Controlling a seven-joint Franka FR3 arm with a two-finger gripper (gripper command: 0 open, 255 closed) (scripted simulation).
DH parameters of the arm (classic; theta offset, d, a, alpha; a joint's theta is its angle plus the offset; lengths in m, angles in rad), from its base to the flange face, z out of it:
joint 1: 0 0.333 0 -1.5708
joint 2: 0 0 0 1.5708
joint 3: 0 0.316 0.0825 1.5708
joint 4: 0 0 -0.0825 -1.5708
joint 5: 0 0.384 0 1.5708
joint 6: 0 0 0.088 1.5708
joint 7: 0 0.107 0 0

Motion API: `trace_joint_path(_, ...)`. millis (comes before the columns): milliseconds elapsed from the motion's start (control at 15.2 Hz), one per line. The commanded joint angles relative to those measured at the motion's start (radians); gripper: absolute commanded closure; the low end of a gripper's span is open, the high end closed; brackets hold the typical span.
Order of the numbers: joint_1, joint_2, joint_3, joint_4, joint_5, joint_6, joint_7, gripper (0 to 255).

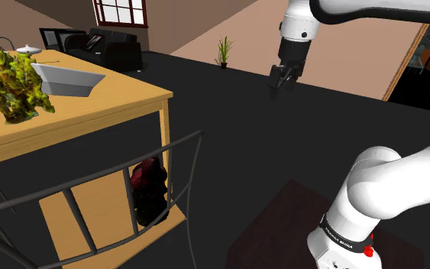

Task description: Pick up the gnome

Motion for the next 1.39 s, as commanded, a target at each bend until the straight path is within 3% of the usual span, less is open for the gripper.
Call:
trace_joint_path(0, 0.000, 0.000, 0.000, 0.000, 0.000, 0.000, 0.000, 0)
trace_joint_path(726, 0.027, 0.193, 0.189, -0.038, 0.120, 0.246, 0.269, 0)
trace_joint_path(1320, 0.017, 0.454, 0.347, 0.055, 0.124, 0.434, 0.495, 0)
